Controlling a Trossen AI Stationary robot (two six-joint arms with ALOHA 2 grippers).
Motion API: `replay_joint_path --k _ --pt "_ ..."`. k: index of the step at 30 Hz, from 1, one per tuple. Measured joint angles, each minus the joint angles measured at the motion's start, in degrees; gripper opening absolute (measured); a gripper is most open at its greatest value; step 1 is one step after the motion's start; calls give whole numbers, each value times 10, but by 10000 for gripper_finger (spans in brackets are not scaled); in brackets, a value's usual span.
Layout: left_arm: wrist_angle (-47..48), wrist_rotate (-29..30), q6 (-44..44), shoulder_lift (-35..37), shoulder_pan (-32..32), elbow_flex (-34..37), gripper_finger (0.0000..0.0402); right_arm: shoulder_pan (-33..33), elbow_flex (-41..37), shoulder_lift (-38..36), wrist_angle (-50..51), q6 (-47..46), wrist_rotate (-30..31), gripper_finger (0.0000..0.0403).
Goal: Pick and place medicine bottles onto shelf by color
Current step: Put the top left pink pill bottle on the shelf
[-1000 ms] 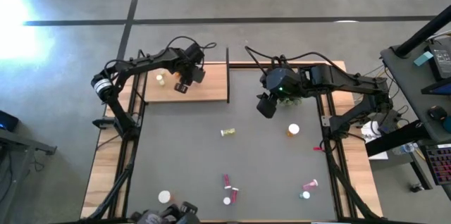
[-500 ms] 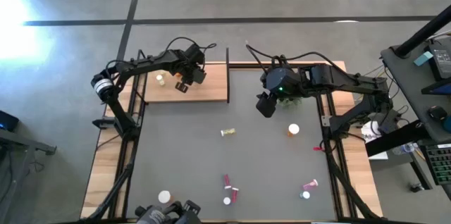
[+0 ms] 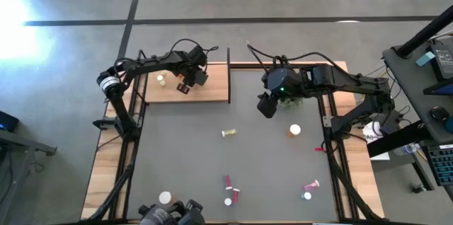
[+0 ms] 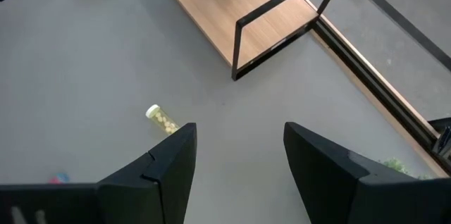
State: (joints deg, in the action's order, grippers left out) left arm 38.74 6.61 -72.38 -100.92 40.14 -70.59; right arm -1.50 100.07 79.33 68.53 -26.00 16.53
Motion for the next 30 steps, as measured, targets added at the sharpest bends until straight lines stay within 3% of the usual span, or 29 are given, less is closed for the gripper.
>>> replay_joint_path --k 10,15,20,24,30 --pt "-10 11 72 6 0 0 119 0 0 0 -1 0 0 206" --pt "-11 -15 123 26 -1 0 118 0 0 0 -2 0 0 206" --pt "-11 -79 192 57 -1 0 118 0 0 0 -5 1 0 206" --pt "-14 -165 270 92 -1 0 118 0 0 0 -24 1 0 206" --pt "-81 -277 408 158 -4 0 118 0 0 3 -71 2 0 206"
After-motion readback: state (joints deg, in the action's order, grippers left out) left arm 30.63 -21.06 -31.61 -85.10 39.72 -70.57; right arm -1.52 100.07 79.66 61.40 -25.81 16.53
